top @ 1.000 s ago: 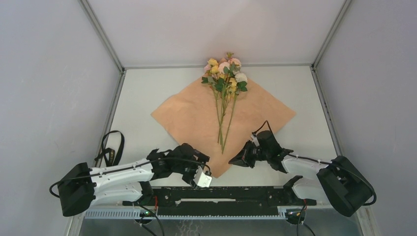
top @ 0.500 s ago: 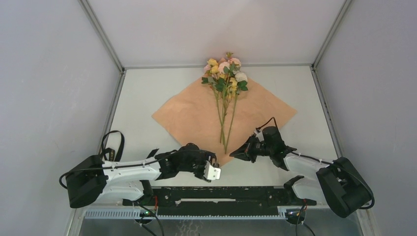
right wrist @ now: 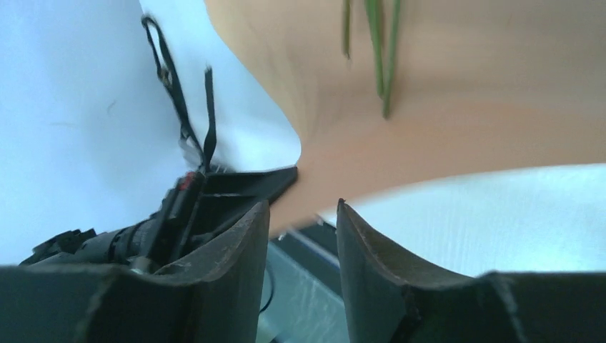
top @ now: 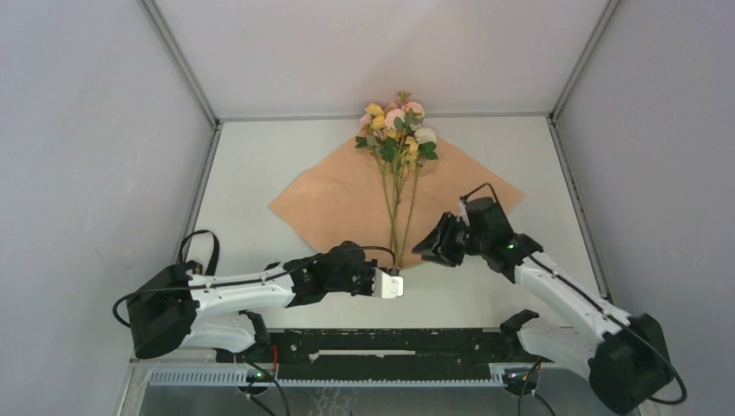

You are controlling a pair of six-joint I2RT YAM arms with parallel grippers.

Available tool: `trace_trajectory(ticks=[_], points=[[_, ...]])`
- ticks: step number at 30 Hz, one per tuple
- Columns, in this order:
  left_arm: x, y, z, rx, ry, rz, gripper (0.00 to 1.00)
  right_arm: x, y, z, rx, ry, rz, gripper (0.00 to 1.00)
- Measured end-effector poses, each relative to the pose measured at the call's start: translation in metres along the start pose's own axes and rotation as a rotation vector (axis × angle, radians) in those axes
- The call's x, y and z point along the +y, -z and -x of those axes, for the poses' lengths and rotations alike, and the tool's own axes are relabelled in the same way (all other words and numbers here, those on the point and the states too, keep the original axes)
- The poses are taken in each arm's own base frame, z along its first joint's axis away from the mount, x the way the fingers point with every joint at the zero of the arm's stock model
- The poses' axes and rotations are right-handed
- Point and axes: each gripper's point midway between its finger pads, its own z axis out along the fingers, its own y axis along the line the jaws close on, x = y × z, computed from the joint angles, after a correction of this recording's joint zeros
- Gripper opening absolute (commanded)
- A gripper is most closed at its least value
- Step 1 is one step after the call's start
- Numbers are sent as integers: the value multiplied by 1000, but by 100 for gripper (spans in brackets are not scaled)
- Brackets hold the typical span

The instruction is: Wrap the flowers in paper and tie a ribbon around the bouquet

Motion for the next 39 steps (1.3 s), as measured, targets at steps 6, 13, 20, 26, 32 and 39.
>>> trace_trajectory(ticks=[6,13,20,26,32,39], points=[[7,4,12,42,-1,-37,0,57,59,41,-252,297,-14,43],[11,7,11,96,-31,-59,0,8,4,74,-116,306,-210,15],[36,5,14,156,-59,-13,0,-73,-42,60,100,205,-384,12],[63,-1,4,213,-28,17,0,-83,-54,60,130,195,-357,11],[89,-7,-8,257,3,33,0,-83,-56,56,138,177,-289,13],[103,-27,-26,312,6,-1,0,-82,-46,55,115,192,-277,28]])
